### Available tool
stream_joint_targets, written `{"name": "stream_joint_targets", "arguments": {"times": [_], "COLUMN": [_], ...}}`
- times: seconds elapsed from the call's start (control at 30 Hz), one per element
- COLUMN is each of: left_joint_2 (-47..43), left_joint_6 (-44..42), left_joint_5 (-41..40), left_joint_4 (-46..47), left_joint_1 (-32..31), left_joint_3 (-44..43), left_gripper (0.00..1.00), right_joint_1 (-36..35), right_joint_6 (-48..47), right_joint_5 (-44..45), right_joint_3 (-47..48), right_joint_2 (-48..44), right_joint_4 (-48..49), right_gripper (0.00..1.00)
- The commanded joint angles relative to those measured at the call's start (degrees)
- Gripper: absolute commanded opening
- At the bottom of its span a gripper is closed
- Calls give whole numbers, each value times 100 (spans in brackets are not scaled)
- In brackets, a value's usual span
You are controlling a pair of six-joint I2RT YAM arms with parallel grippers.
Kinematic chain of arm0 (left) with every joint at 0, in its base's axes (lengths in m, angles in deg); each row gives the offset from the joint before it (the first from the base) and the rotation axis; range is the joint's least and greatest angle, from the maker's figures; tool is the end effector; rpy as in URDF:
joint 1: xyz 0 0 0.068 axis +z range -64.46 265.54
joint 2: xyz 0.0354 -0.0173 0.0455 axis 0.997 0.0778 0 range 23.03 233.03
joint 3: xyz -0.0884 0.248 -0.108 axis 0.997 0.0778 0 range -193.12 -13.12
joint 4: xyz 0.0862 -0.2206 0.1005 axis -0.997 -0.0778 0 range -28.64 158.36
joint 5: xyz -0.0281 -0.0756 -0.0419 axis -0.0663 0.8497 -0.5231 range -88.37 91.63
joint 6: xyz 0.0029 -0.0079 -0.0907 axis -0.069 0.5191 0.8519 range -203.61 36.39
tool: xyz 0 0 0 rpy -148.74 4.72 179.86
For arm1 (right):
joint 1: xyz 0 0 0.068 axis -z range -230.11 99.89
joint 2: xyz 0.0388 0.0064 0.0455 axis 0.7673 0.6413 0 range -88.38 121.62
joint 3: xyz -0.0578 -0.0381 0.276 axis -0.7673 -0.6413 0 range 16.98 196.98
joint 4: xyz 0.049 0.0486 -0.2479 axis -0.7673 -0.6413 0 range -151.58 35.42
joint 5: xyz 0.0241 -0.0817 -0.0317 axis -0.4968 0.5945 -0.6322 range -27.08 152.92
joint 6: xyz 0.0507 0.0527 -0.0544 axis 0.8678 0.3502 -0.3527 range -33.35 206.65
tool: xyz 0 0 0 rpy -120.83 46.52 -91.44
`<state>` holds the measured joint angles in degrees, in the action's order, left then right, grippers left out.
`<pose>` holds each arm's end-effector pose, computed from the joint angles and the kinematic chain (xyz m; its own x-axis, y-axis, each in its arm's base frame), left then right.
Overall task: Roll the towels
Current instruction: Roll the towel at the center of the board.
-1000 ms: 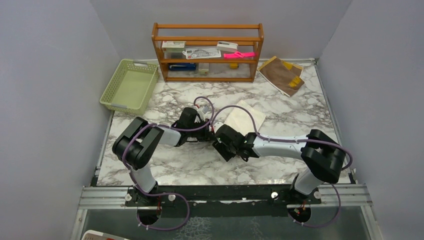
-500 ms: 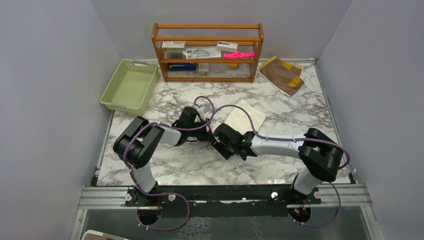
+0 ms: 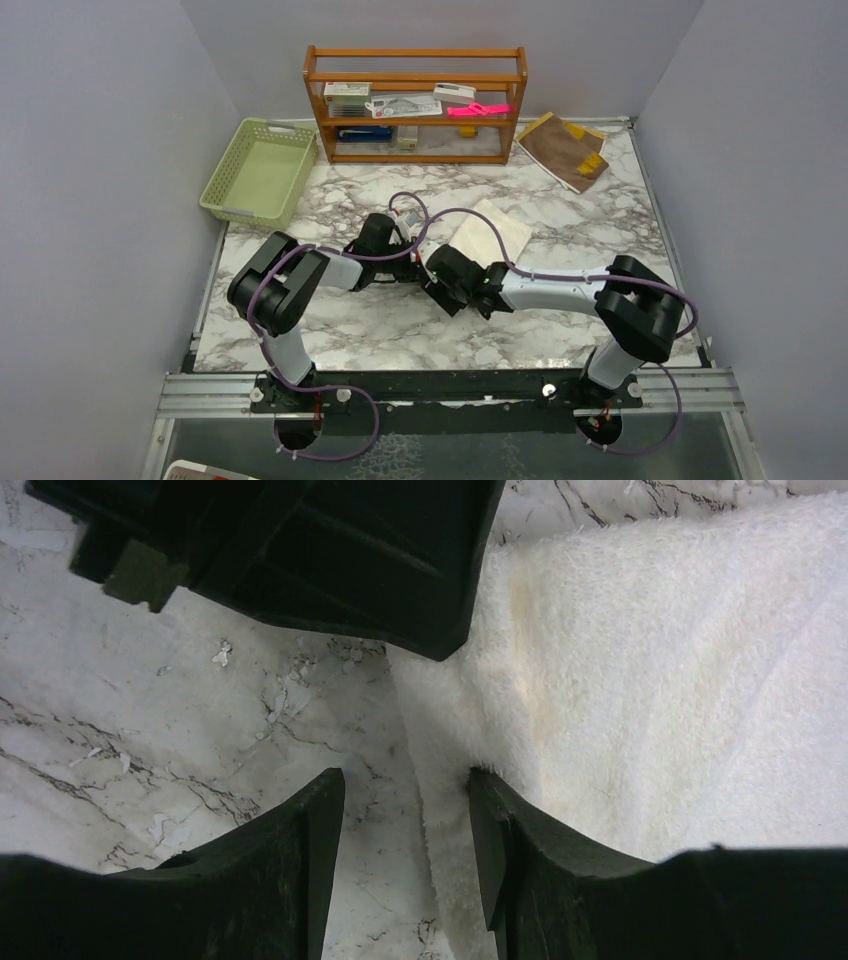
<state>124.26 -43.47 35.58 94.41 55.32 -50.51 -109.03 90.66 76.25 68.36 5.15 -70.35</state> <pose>0.2757 -0.2133 0.1080 -0.9198 -0.0832 -0.3833 0.2692 0.5770 -0.7711 0.1901 0.2789 0.1421 -0.4903 -0.6815 -0.5433 -0.7377 0.6565 -0.1578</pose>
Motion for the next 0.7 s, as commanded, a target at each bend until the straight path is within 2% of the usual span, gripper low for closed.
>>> {"name": "stream_joint_targets", "arguments": {"times": [0.0, 0.23, 0.47, 0.57, 0.6, 0.63, 0.67], "left_joint_2": [406, 391, 287, 200, 155, 90, 23], "left_joint_6": [-348, -404, -502, -537, -553, -552, -551], "left_joint_5": [-436, -480, -521, -561, -566, -584, -582], "left_joint_4": [-918, -1024, -1155, -1293, -1344, -1399, -1443], "left_joint_1": [-51, -46, -43, -11, 20, 57, 107], "left_joint_3": [164, 118, 43, -7, -28, -50, -69], "left_gripper": [11, 12, 12, 12, 12, 12, 12], "right_joint_1": [75, 216, 437, 555, 597, 655, 700], "right_joint_6": [81, 453, 934, 1030, 1062, 1095, 1133], "right_joint_5": [263, 457, 276, 72, -32, -150, -278], "right_joint_3": [123, 335, 425, 394, 359, 322, 278], "right_joint_2": [295, 938, 1243, 1252, 1225, 1181, 1127], "right_joint_4": [199, -420, -929, -1087, -1102, -1111, -1109], "right_gripper": [49, 47, 37, 24, 17, 5, 1]}}
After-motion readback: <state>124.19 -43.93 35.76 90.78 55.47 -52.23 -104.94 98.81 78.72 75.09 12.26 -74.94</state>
